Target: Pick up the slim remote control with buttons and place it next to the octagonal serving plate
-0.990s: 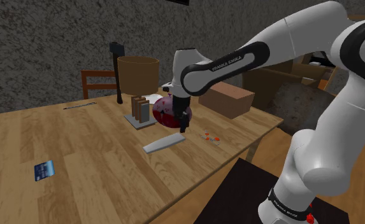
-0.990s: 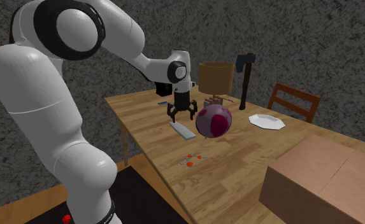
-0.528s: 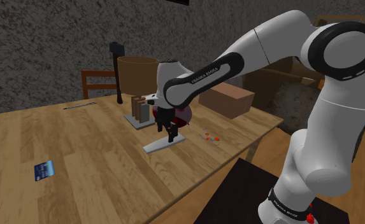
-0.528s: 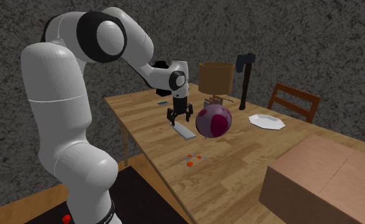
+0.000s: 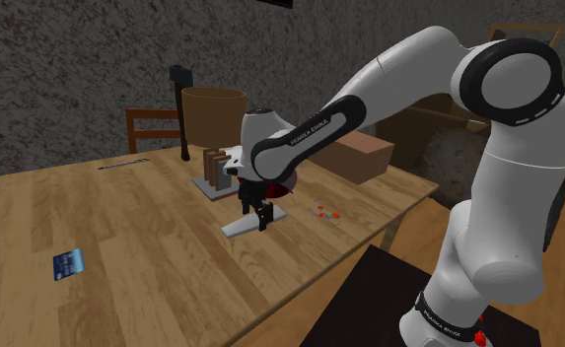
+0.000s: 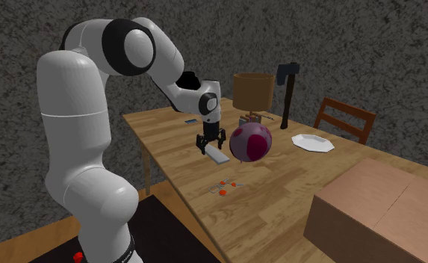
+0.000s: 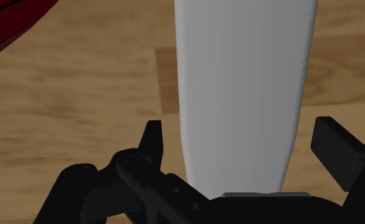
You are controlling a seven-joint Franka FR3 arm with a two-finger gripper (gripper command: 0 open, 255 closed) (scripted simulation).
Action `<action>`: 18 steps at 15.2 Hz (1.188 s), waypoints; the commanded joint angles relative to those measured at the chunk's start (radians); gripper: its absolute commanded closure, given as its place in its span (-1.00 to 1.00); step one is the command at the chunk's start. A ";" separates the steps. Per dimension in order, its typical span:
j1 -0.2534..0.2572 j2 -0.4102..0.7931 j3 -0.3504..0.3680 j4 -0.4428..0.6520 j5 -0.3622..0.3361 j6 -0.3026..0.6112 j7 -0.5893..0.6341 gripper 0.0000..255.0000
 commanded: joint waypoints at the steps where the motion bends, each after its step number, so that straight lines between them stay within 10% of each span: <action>1: 0.000 0.000 0.000 -0.004 0.000 0.005 0.000 -1.00; 6: 0.000 0.000 0.000 -0.004 0.000 0.005 0.000 -1.00; 7: 0.000 0.000 0.000 -0.004 0.000 0.005 0.000 1.00; 18: 0.000 -0.017 0.000 0.005 0.000 -0.021 0.000 1.00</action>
